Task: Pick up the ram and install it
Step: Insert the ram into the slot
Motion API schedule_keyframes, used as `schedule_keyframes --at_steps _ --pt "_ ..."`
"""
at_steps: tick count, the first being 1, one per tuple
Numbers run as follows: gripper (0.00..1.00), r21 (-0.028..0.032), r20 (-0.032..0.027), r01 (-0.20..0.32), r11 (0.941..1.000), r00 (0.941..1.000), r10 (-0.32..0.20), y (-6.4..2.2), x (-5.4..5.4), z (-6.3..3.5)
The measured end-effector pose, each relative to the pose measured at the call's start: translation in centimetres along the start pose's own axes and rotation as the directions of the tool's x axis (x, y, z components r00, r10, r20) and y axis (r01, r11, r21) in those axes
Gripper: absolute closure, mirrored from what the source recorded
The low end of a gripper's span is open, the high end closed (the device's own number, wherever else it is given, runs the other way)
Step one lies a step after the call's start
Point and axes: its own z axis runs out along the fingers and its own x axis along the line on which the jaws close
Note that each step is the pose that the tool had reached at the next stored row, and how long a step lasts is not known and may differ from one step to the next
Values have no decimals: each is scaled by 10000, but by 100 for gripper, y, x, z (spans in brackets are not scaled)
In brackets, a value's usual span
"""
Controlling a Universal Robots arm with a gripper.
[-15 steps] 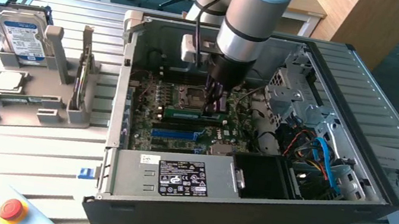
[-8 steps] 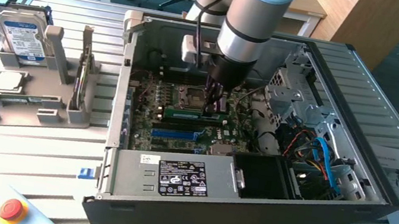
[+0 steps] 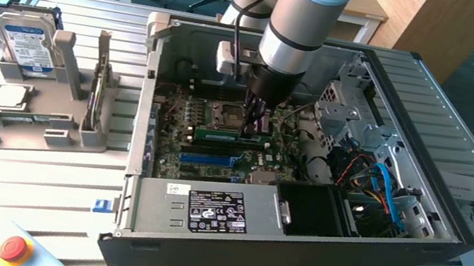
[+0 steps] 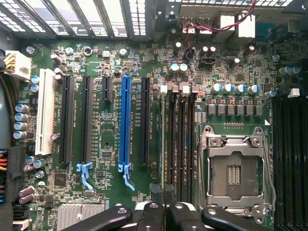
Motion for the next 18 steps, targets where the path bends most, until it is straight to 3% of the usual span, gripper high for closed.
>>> schedule_keyframes --at_steps 8,13,18 --pt "88 1 2 -10 10000 10000 10 -3 -5 0" --pt "88 79 3 -8 10000 10000 8 14 -5 2" --pt "88 89 2 -8 10000 10000 8 18 -6 1"
